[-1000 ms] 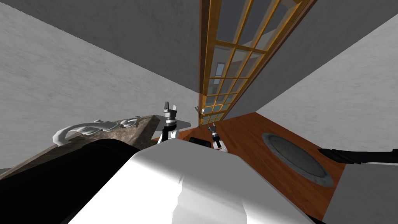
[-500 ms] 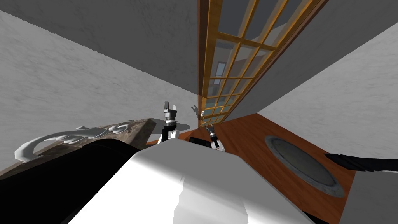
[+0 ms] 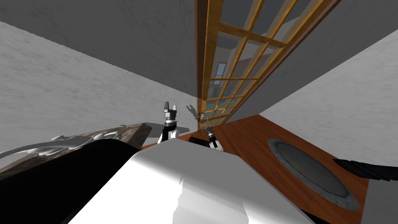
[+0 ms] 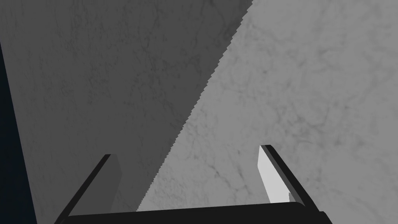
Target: Pull the door open
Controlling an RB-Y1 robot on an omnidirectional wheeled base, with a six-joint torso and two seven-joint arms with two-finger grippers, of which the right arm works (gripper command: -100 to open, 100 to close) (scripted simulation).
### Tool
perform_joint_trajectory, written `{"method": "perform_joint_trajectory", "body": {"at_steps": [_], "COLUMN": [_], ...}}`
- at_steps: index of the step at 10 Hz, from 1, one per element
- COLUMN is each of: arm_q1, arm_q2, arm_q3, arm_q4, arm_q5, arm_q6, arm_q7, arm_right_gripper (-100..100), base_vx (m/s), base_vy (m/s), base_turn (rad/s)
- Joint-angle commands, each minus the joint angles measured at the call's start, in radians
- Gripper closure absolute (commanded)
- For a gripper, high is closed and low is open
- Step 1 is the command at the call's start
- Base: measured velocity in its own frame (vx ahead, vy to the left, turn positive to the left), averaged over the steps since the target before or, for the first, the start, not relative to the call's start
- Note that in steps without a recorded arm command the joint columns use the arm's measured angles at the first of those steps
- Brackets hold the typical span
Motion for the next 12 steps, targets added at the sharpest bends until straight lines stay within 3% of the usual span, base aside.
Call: {"method": "perform_joint_trajectory", "body": {"at_steps": [1,4,7,9,10,11,12], "arm_q1": [0.0,0.007,0.02,0.025,0.031,0.031,0.037], "arm_q2": [0.0,-0.023,-0.053,-0.062,-0.069,-0.069,-0.076], "arm_q3": [0.0,-0.041,-0.114,-0.145,-0.177,-0.177,-0.211], "arm_q4": [0.0,-0.007,-0.021,-0.027,-0.033,-0.033,-0.04], "arm_q5": [0.0,-0.002,-0.006,-0.007,-0.009,-0.009,-0.011], "arm_q6": [0.0,0.0,0.0,0.0,0.0,0.0,0.0], "arm_q7": [0.0,0.0,-0.006,-0.008,-0.01,-0.01,-0.013], "arm_right_gripper": [-100,-100,-100,-100,-100,-100,-100], "base_vx": [0.09,-0.142,-0.205,-0.078,-0.028,-0.015,-0.007], "base_vy": [0.01,-0.022,0.009,0.062,0.066,0.039,0.051], "base_turn": [0.003,0.148,0.291,0.176,0.307,0.139,0.28]}}
